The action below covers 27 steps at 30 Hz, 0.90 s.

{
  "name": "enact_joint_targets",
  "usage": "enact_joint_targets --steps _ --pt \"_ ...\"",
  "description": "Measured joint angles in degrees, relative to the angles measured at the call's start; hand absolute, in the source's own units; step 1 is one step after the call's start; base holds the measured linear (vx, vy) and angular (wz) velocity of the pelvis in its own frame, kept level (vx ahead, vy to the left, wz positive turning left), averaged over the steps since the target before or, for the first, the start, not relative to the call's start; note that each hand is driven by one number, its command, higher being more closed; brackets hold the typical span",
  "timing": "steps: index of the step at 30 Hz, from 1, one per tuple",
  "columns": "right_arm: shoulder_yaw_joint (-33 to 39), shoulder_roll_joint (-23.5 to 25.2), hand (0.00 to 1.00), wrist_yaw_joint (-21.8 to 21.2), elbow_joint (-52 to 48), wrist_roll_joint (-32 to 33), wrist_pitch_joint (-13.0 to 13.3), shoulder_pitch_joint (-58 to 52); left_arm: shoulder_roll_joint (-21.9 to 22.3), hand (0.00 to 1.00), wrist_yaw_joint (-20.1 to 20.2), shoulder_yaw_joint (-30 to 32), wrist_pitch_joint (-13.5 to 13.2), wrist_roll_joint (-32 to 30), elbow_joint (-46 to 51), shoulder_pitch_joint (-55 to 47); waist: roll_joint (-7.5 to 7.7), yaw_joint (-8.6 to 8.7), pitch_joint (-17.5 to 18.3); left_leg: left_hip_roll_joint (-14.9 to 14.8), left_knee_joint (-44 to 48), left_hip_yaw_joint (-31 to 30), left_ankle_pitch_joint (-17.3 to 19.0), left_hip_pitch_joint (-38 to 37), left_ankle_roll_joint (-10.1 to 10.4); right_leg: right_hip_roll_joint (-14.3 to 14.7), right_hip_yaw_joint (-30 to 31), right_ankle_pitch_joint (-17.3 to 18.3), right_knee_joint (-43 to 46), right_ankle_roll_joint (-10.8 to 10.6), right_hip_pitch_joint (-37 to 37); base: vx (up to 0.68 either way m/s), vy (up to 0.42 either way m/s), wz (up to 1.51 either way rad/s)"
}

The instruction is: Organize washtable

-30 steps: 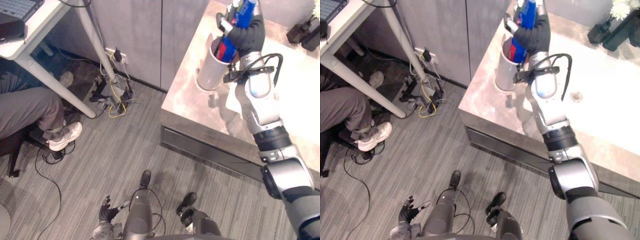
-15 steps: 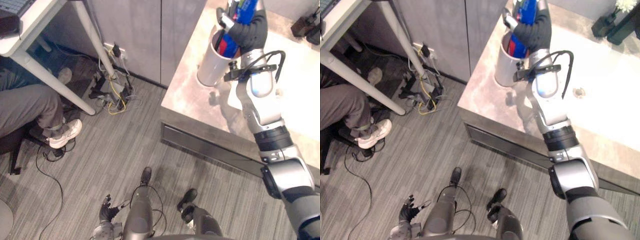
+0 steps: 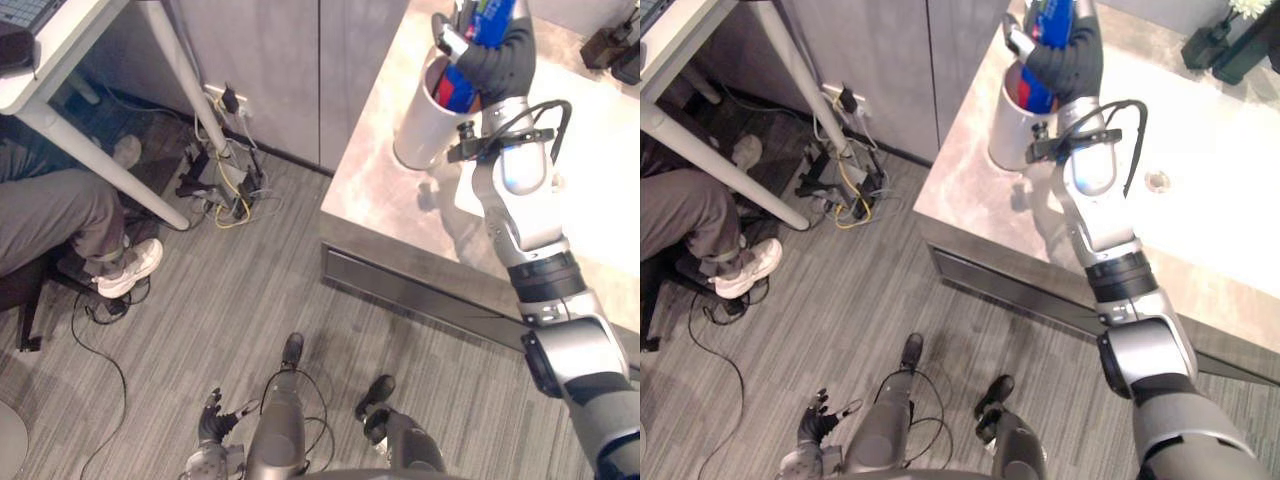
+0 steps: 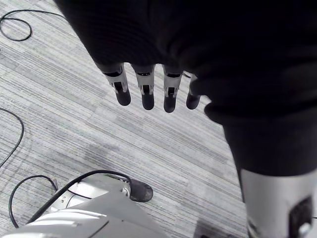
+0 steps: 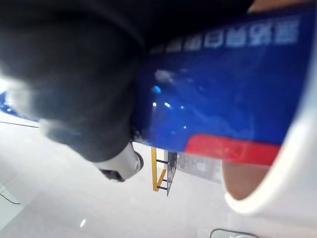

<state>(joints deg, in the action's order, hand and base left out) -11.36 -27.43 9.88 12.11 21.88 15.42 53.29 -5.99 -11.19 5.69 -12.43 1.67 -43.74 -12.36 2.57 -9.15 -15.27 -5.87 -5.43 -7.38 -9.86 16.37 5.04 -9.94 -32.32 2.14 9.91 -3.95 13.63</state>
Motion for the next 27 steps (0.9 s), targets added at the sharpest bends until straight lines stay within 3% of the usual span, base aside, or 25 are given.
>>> enact_joint_targets --steps 27 --pt "-0.4 0.0 0.00 -0.2 0.1 0.1 -0.3 0.0 -0.1 0.00 0.1 -0.1 -0.3 0.0 0.8 0.0 -0.01 0.56 0.0 0.0 0.0 0.3 0.0 0.0 0.0 0.0 0.4 0.0 0.2 0.0 0.2 0.00 -0.002 0.00"
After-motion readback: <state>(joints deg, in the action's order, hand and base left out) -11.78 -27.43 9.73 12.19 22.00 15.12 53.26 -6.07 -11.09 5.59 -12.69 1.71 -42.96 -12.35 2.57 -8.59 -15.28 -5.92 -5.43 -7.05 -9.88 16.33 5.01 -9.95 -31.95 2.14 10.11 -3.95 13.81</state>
